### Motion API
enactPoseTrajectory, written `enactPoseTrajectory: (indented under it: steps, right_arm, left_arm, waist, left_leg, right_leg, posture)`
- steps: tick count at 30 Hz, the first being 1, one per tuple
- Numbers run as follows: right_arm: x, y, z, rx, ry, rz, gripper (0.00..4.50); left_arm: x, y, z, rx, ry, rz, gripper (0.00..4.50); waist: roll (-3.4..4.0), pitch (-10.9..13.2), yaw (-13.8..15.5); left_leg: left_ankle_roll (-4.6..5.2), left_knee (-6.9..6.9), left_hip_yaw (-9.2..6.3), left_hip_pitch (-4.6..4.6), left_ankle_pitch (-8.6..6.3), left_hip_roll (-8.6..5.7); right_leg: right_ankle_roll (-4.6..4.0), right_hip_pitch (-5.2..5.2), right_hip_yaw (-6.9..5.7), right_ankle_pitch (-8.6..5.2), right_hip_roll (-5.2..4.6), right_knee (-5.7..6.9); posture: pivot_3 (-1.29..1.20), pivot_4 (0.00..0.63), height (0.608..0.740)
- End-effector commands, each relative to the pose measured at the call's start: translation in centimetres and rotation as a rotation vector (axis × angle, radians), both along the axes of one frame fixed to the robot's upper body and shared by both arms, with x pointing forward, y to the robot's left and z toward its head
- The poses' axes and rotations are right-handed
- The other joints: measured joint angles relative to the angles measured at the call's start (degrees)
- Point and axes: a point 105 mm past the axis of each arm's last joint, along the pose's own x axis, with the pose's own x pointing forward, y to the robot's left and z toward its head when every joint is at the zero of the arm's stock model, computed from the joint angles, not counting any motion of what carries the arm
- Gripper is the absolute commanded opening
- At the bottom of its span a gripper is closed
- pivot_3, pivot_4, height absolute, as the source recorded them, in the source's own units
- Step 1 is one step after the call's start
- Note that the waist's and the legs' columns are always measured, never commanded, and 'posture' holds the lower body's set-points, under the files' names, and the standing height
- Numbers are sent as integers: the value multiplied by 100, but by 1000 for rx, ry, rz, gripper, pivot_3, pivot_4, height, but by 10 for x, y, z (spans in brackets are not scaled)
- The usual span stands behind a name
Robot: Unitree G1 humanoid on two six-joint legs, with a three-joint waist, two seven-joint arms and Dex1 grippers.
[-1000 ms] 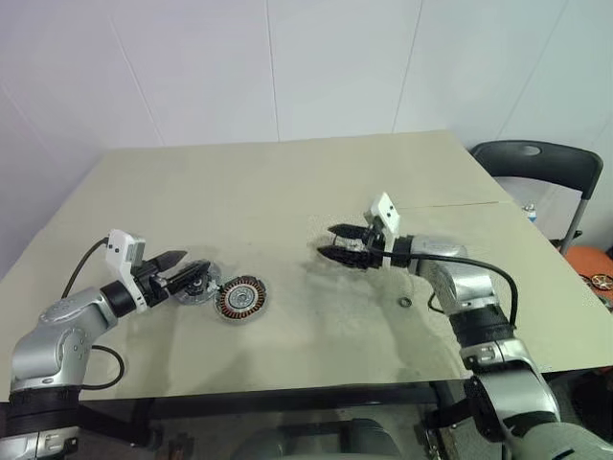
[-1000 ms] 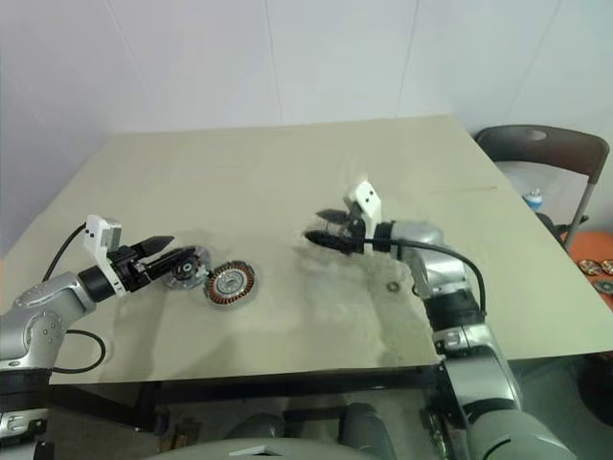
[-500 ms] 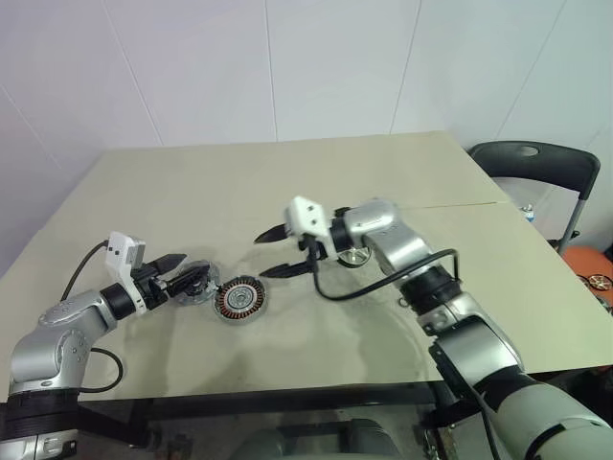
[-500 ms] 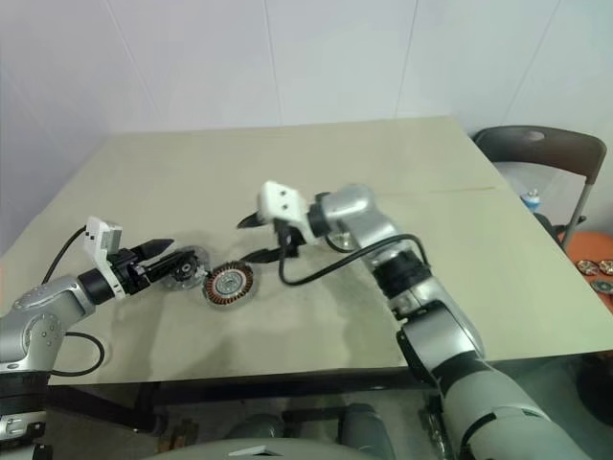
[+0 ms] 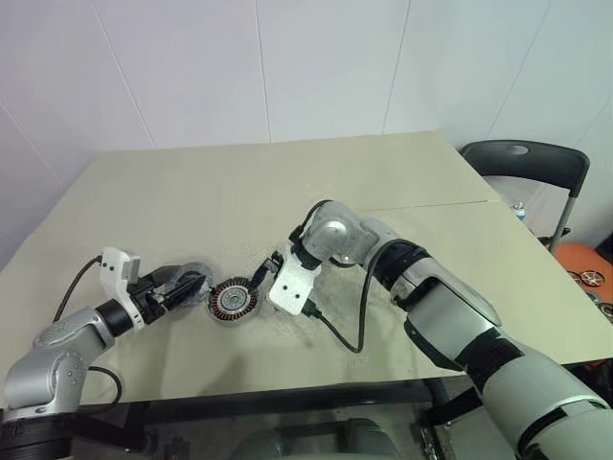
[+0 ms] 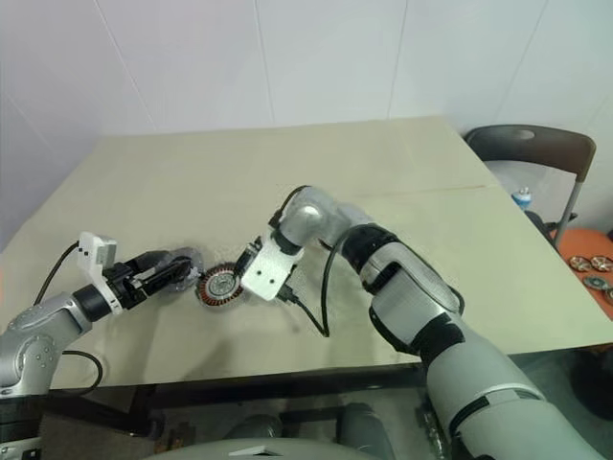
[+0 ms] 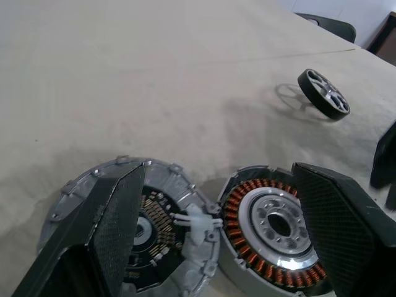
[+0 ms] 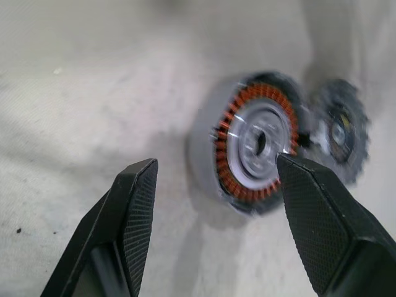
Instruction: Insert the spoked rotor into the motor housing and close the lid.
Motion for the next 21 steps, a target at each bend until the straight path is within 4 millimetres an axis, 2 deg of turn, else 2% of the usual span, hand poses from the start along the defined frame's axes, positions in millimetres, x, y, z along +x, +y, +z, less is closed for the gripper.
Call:
enactPoseTrajectory:
  steps: [1,6,11,21]
  right_arm:
    - [-3,11,6,-6,-85,99,3162]
    - [-10,23,4,-1,-103,151,3162]
    - [-8,36,3,27,-109,115,3162]
    - [-5,46,-13,56,-84,15,3162]
  left_arm:
    - [1,-1,14,-3,-58,4,4030]
    - [1,-2,13,-7,-62,6,4030]
    - [-4,-3,16,-1,-60,-17,4030]
    - [-39,6,14,142,21,-130,4030]
  waist:
    - [-1,1,8]
    - [-7,0,-10]
    - [-13,-2,-4]
    - [-13,1,-17]
  left_leg:
    - [2,-6,17,17,-2,3]
    - [5,-14,73,52,-3,15]
    - [-16,-13,93,53,-16,53]
    - [-31,-38,113,54,-26,85]
  right_leg:
    - [-1,3,19,-1,5,10]
    - [-4,12,70,1,23,20]
    - [-11,4,86,5,64,16]
    - [-34,-18,97,2,87,16]
  posture:
    - [0,0,740]
    - [0,0,740]
    - [0,0,740]
    - [0,0,740]
